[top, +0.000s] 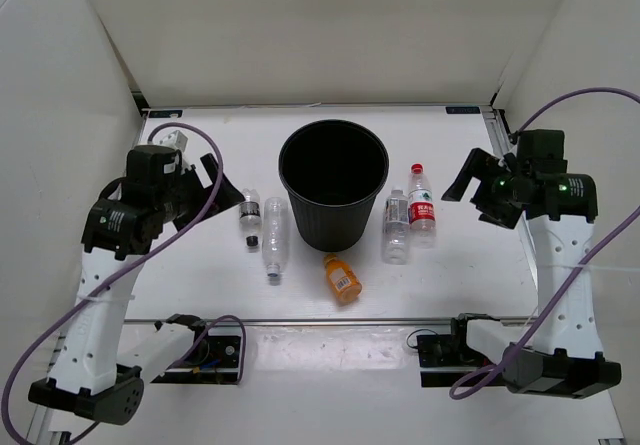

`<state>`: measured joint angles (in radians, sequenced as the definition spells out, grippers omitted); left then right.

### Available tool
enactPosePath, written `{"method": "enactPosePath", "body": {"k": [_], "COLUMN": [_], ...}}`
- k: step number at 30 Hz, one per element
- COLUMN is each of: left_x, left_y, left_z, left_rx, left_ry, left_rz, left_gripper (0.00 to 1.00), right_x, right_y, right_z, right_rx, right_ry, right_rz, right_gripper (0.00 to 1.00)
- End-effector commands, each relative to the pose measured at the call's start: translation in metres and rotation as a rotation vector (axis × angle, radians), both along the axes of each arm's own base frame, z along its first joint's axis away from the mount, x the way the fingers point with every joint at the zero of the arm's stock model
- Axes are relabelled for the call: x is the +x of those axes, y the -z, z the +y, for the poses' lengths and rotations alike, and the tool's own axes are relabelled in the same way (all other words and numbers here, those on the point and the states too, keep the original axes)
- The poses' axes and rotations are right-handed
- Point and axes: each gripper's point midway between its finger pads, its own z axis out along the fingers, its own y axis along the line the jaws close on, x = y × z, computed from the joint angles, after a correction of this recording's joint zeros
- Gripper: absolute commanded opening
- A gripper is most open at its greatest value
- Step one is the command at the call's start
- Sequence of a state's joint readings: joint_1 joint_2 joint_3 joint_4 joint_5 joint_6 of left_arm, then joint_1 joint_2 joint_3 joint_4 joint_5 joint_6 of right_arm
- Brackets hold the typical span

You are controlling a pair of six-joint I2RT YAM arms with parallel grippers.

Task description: Put the plastic bottles in the bin

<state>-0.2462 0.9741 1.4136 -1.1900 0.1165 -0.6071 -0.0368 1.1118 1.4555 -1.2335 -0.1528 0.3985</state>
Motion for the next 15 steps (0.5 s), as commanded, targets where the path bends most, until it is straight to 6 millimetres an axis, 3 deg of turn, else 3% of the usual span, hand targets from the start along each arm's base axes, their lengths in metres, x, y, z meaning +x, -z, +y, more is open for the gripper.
{"method": "enactPosePath", "body": {"k": [1,6,8,12,15], "left_x": [0.012,0.02,0.022,0.024,0.026], "left_y": [0.006,0.026,0.036,0.064,0.07], "left_z": [0.005,0.022,0.019,0.025,0.028], "left_rx": [0.036,0.091,0.078,0.08,0.038], "left_ry": [-0.032,-0.139,-0.126,-0.153,-0.168], "left_rz": [-0.004,0.109,0.154,0.274,0.295], "left_gripper": [1.0,1.0,1.0,1.0,1.0], "right_x": [-0.002,0.03,0.036,0.07,0.085], "right_y": [0.006,0.042,0.062,0.085,0.1], "right_z": [-0.005,0.01,0.009,0.003,0.001], "right_rx": [-0.027,0.092,0.094,0.072,0.066], "right_ry": [-0.007,-0.067,-0.044,-0.034,-0.05], "right_rz": [0.004,0.119,0.142,0.109,0.153], "right_gripper": [1.0,1.0,1.0,1.0,0.99]}}
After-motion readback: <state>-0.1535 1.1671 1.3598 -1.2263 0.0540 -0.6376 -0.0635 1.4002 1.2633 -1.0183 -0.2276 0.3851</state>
